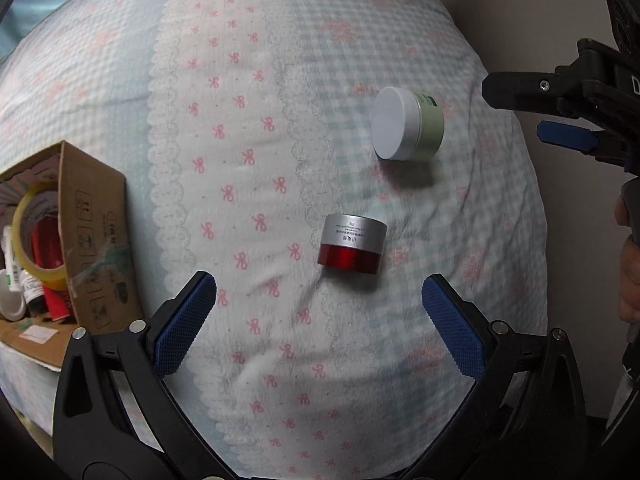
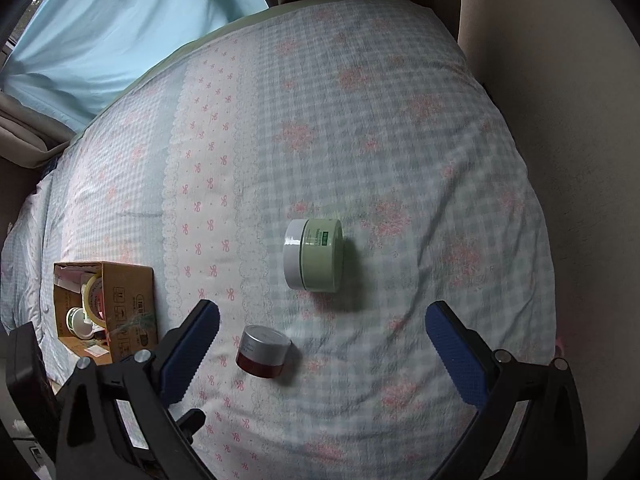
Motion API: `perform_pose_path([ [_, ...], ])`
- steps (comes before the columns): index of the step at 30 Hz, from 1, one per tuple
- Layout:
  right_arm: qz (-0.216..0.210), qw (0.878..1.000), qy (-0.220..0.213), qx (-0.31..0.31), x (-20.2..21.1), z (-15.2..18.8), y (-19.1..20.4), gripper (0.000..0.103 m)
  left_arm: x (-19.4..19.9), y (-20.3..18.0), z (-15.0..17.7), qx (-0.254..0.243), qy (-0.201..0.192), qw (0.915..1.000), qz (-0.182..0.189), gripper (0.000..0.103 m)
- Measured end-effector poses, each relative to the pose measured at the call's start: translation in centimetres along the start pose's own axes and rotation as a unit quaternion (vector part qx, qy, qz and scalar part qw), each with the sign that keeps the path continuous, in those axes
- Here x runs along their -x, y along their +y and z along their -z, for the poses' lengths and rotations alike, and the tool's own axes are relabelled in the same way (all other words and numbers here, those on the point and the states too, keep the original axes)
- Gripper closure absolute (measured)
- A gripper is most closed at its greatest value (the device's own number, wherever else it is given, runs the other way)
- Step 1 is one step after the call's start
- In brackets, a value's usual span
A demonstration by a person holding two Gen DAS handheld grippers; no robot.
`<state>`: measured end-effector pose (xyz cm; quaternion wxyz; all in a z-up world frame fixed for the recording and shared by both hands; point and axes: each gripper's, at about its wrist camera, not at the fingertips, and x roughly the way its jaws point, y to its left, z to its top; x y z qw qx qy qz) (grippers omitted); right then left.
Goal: Organize rigid objects
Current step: 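Withdraw both tools from the box toward the tin and green jar, then grasp the red-and-silver tin with the left tool while the right tool grasps the green jar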
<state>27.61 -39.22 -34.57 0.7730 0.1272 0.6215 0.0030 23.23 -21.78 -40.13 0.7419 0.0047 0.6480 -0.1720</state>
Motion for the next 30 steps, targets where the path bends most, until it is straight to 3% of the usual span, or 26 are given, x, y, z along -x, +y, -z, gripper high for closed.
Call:
perform_pose_path([
  [11,0.027,0.999,0.040,-0.018,-8.5,-2.2,0.4,0.006,-7.3,-2.1,-1.7,-0.025,0.017,0.9994,-0.014,0.016],
  [14,0.027,0.998,0.045,-0.018,-10.0,-2.5,0.7,0.015,-8.3,-2.1,-1.6,-0.019,0.019,0.9996,-0.007,0.017],
  [16,0.029,0.998,0.051,-0.021,-10.9,-2.6,0.7,0.016,-8.8,-2.3,-1.5,-0.018,0.021,0.9996,-0.002,0.029],
  [23,0.021,0.997,0.065,-0.030,-12.8,-2.8,0.3,0.035,-10.1,-3.3,-0.9,-0.034,0.028,0.9990,-0.012,0.040],
  [25,0.019,0.997,0.069,-0.030,-13.1,-2.8,0.2,0.042,-10.5,-4.1,-0.7,-0.044,0.028,0.9986,-0.009,0.050],
  [30,0.008,0.996,0.075,-0.039,-13.5,-2.7,0.2,0.061,-10.6,-5.3,-0.6,-0.054,0.031,0.9980,-0.014,0.051],
])
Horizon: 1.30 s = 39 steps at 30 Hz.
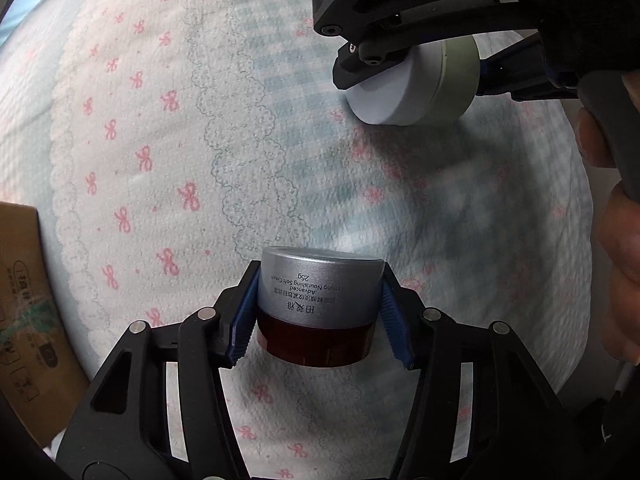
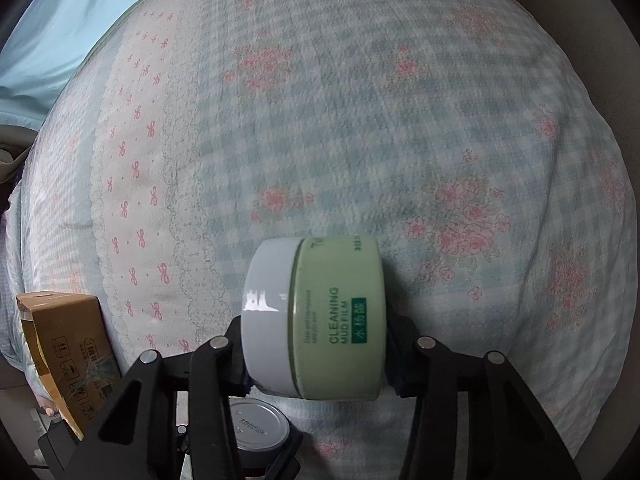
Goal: Organize rigid objects
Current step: 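Grasp the red-and-silver tin with the left tool while the right tool grasps the green jar, then carry the tin and green jar into the cardboard box and release both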
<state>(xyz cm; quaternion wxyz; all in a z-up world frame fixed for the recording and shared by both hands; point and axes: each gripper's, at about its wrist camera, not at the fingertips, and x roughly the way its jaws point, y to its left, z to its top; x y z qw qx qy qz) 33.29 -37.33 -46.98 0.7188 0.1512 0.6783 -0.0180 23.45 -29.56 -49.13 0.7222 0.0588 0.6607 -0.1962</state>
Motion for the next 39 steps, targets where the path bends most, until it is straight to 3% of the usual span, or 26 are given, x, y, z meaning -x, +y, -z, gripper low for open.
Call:
perform_pose_path([
  [9,-0.026,1.000,-0.003,-0.009,0.2,0.6,-0.3,0.063,0.9,2.1,-0.7,0.022,-0.004,0.9998,0.001,0.051],
  [17,-0.046,0.998,-0.023,-0.026,3.4,2.6,-1.0,0.063,4.5,2.8,0.0,0.028,-0.019,0.9994,0.011,0.051],
  [22,-0.052,0.997,-0.046,-0.027,7.1,3.2,-0.2,0.063,8.7,3.8,0.5,0.036,-0.041,0.9984,0.014,0.051],
  [30,-0.052,0.994,-0.097,-0.007,15.6,5.7,3.1,0.063,19.0,5.6,3.0,0.070,-0.093,0.9929,0.020,0.051],
  [39,-0.054,0.988,-0.141,0.028,23.5,10.7,8.5,0.063,29.1,11.1,6.6,0.106,-0.159,0.9812,0.023,0.051],
])
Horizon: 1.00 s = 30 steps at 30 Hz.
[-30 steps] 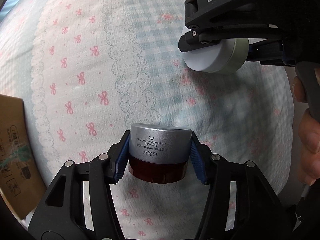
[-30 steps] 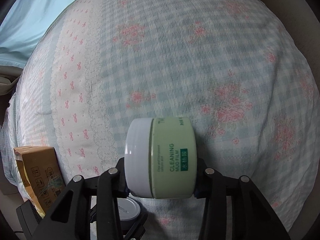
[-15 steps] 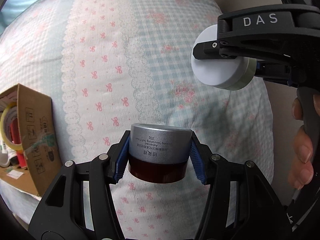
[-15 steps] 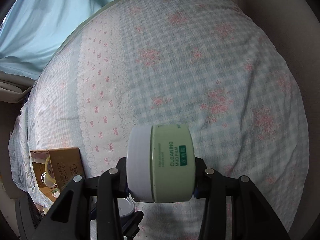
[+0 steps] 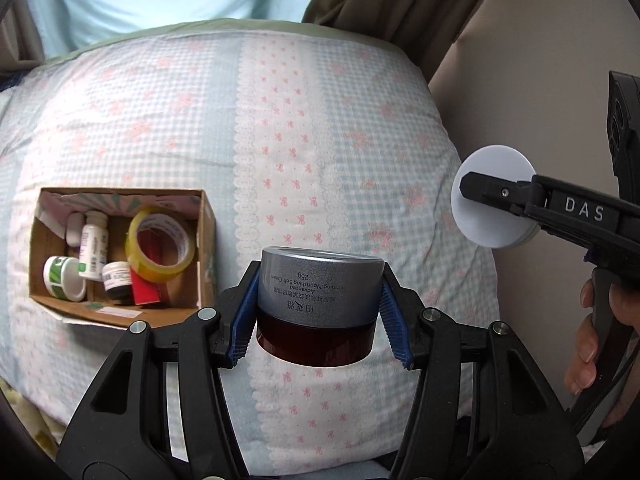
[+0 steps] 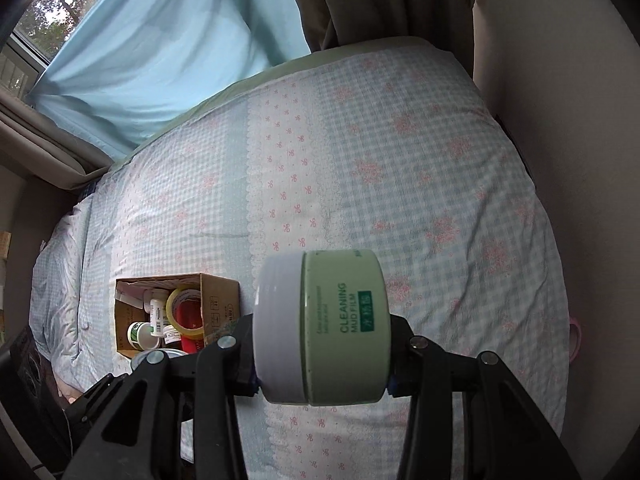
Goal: Organize rigid objects
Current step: 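Carry the tin and green jar into the cardboard box and release both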
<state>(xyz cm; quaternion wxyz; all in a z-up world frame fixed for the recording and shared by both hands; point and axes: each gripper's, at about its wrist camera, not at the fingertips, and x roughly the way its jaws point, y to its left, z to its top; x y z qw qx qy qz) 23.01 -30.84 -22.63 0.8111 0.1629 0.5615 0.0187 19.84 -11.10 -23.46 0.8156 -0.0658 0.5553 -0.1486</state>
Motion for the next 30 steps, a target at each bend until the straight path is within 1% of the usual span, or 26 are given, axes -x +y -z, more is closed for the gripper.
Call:
perform_pose_path([
  [3,-0.006,1.000,-0.008,0.010,1.8,1.5,2.8,0.063,3.0,2.4,-0.3,0.000,-0.018,0.9998,-0.001,0.051],
  [7,-0.012,0.999,-0.014,0.026,3.1,3.7,7.1,0.063,6.2,6.3,-0.6,-0.003,-0.027,0.9996,-0.003,0.051],
  [10,-0.020,0.999,-0.014,0.033,3.2,5.2,10.4,0.063,8.1,9.8,-0.6,0.000,-0.030,0.9995,-0.005,0.051],
  [14,-0.026,0.999,-0.006,0.044,2.1,6.8,14.9,0.063,9.7,15.0,-0.5,0.004,-0.025,0.9996,-0.011,0.051],
  [18,-0.029,0.999,0.007,0.042,0.4,7.8,19.1,0.063,10.2,20.3,-0.6,0.004,-0.014,0.9997,-0.018,0.051],
  [22,-0.027,0.999,0.015,0.035,-1.6,8.4,22.7,0.063,9.7,24.9,-1.1,-0.003,0.004,0.9998,-0.018,0.051],
  [26,-0.022,0.999,0.029,0.016,-4.3,8.8,25.0,0.063,8.4,28.8,-1.8,-0.010,0.024,0.9994,-0.023,0.051],
  [30,-0.016,0.999,0.049,0.009,-7.1,9.0,26.7,0.063,6.2,31.9,-2.6,-0.010,0.043,0.9985,-0.033,0.051],
])
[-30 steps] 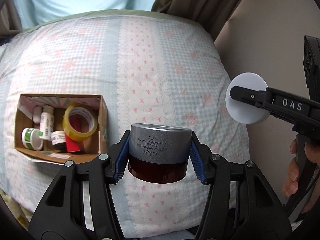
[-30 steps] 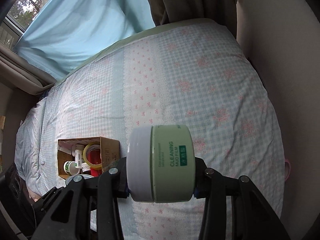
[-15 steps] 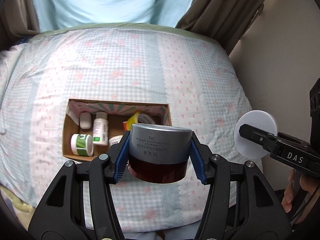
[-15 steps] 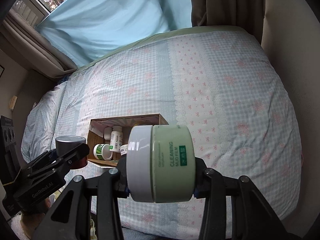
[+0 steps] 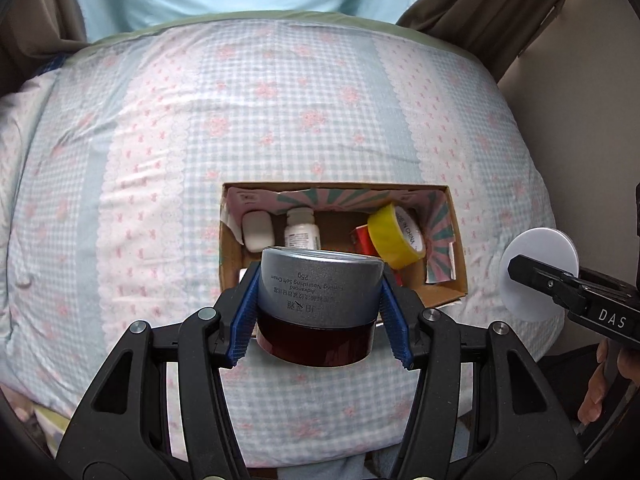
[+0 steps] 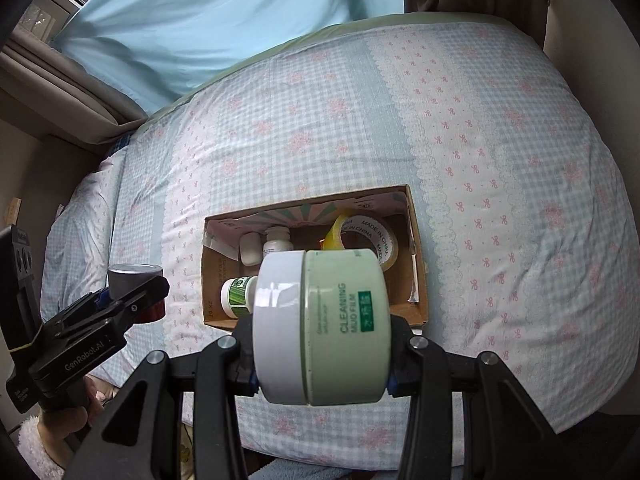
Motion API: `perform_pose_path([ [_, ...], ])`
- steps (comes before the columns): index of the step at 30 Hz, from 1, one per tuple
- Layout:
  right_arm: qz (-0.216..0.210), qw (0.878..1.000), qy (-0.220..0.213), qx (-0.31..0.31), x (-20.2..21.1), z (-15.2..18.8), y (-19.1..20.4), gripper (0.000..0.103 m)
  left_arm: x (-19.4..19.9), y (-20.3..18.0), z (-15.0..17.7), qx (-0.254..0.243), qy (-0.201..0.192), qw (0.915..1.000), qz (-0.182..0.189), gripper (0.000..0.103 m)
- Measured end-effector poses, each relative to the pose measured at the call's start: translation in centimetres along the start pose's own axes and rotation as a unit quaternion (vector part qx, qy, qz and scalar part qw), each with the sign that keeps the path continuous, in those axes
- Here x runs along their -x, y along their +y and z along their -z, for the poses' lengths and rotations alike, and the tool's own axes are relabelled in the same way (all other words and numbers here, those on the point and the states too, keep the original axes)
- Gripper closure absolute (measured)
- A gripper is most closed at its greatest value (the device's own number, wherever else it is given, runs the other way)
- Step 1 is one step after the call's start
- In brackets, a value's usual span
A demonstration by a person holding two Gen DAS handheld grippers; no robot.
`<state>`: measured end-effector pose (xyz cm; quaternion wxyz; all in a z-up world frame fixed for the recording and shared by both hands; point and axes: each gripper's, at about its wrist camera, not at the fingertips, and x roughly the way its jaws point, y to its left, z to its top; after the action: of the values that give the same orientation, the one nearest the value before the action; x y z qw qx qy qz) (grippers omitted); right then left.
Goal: Organize rigid objects
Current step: 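Carry the tin and green jar into the cardboard box and release both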
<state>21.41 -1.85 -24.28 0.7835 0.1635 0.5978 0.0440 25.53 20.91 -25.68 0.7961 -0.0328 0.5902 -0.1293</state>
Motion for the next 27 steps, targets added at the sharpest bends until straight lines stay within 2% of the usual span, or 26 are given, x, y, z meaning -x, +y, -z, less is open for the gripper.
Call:
perform_pose_path([
  [6,-0.001,0.999,0.034,0.018,-4.5,-0.8,2.2,0.063,-3.8,2.7,-1.5,0.015,0.028,0.9995,-0.007,0.051],
  [14,-0.016,0.996,0.072,0.049,-11.4,-2.8,4.2,0.063,-10.4,3.8,-3.4,0.023,0.085,0.9958,-0.022,0.051],
  [23,-0.012,0.994,0.088,0.067,-18.5,-3.2,4.0,0.063,-16.7,4.1,-5.8,0.002,0.138,0.9893,-0.047,0.051],
  [27,-0.030,0.994,0.092,0.044,-20.0,-3.5,3.0,0.063,-18.3,3.4,-5.5,-0.046,0.151,0.9847,-0.075,0.051],
])
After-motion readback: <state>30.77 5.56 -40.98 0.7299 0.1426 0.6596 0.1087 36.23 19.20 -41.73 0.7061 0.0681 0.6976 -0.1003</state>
